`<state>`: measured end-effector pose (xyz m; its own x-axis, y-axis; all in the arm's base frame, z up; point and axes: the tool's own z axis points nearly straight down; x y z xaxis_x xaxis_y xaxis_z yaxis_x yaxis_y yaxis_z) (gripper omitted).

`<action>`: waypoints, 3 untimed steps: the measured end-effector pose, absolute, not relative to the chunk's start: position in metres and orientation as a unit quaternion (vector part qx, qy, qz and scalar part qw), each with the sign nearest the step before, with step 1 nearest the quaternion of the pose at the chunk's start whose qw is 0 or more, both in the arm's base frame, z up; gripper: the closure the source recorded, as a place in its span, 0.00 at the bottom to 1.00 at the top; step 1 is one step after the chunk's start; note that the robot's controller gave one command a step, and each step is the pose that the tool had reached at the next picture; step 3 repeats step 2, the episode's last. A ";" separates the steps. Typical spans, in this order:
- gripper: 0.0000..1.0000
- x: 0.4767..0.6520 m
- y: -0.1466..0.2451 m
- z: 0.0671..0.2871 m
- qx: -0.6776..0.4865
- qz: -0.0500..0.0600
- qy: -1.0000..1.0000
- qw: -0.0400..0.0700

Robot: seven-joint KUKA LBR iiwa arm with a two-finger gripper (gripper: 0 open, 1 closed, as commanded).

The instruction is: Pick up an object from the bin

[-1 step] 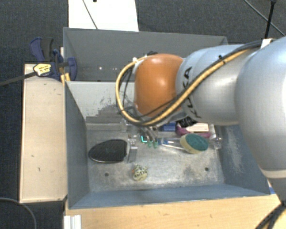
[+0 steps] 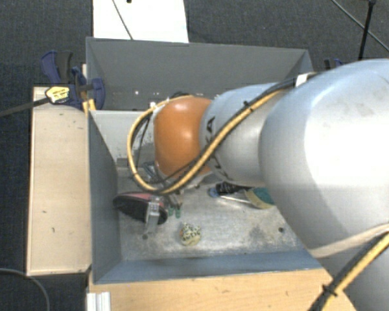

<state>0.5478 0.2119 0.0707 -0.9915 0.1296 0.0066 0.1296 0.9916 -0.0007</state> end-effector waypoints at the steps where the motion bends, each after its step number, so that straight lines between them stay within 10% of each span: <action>1: 1.00 0.550 0.210 0.073 -0.068 0.000 -0.998 0.001; 2: 1.00 0.546 0.225 0.228 -0.074 -0.002 -0.997 -0.004; 3: 1.00 0.546 0.225 0.228 -0.074 -0.002 -0.997 -0.004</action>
Offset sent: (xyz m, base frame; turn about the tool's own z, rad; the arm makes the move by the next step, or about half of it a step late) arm 0.0000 0.0000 0.0000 0.0000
